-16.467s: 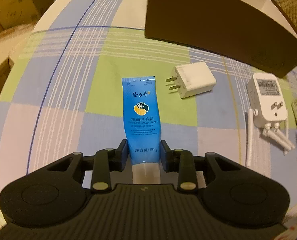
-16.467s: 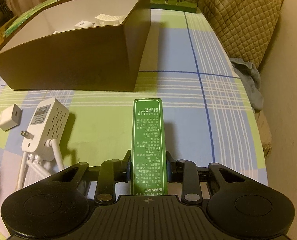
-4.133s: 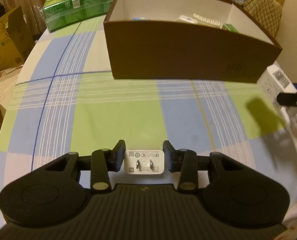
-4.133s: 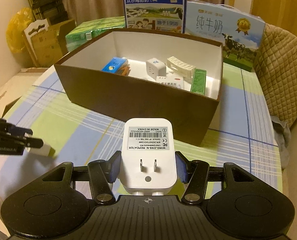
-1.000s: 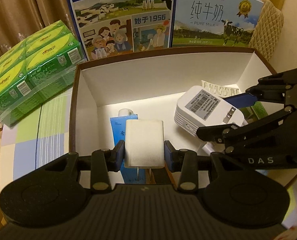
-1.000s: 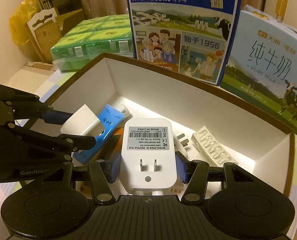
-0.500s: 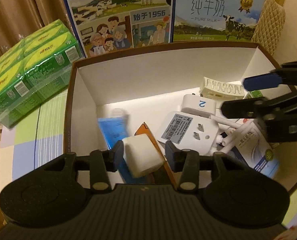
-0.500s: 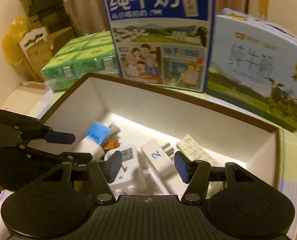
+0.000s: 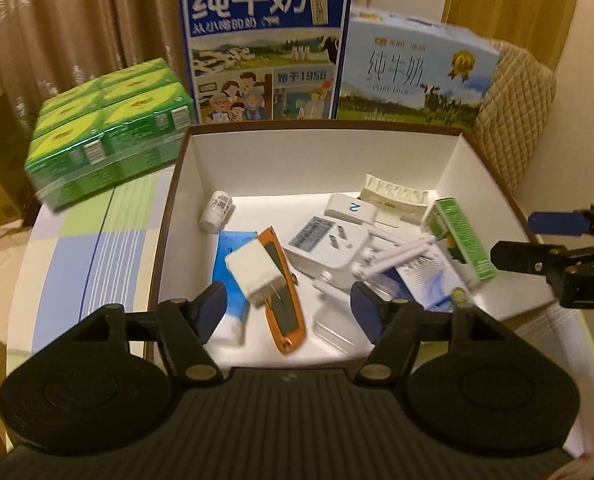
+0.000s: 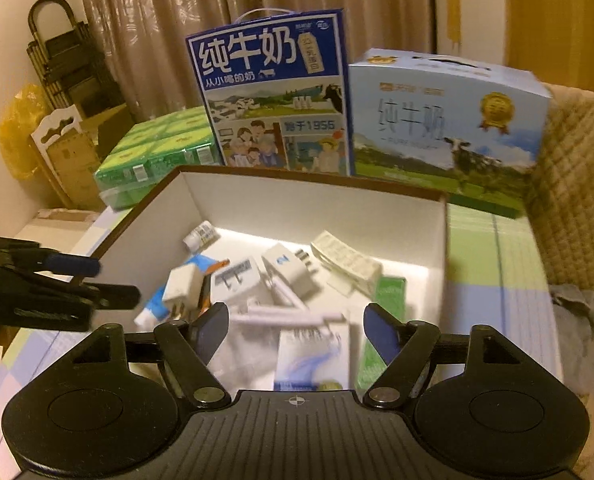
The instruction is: Organize rigid objects
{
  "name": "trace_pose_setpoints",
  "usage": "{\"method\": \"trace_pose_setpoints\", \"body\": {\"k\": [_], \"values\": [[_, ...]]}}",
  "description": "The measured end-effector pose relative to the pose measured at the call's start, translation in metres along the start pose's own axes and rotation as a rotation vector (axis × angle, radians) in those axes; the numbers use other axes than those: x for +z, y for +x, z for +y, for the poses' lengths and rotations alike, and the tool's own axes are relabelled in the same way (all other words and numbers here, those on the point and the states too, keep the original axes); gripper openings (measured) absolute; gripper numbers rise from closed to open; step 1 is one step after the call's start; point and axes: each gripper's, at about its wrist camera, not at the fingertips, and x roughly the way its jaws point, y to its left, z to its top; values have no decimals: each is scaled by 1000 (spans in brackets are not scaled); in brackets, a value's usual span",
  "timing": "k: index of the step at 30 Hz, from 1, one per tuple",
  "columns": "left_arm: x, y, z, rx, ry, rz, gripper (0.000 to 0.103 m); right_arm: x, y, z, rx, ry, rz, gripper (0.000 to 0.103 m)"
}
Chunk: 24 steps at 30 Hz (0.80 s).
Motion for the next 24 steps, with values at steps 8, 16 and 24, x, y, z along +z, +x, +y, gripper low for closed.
{"method": "trace_pose_setpoints", "body": {"k": [8, 16, 24], "values": [[-37, -57, -37, 37, -48, -46, 69, -30, -49, 2, -45, -27, -42, 72], [-77, -103, -58, 77, -138, -17, 69, -56, -87, 8, 37, -26, -7, 72], [-113, -138, -55, 88, -168, -4, 68, -88, -116, 27, 56, -8, 18, 72]]}}
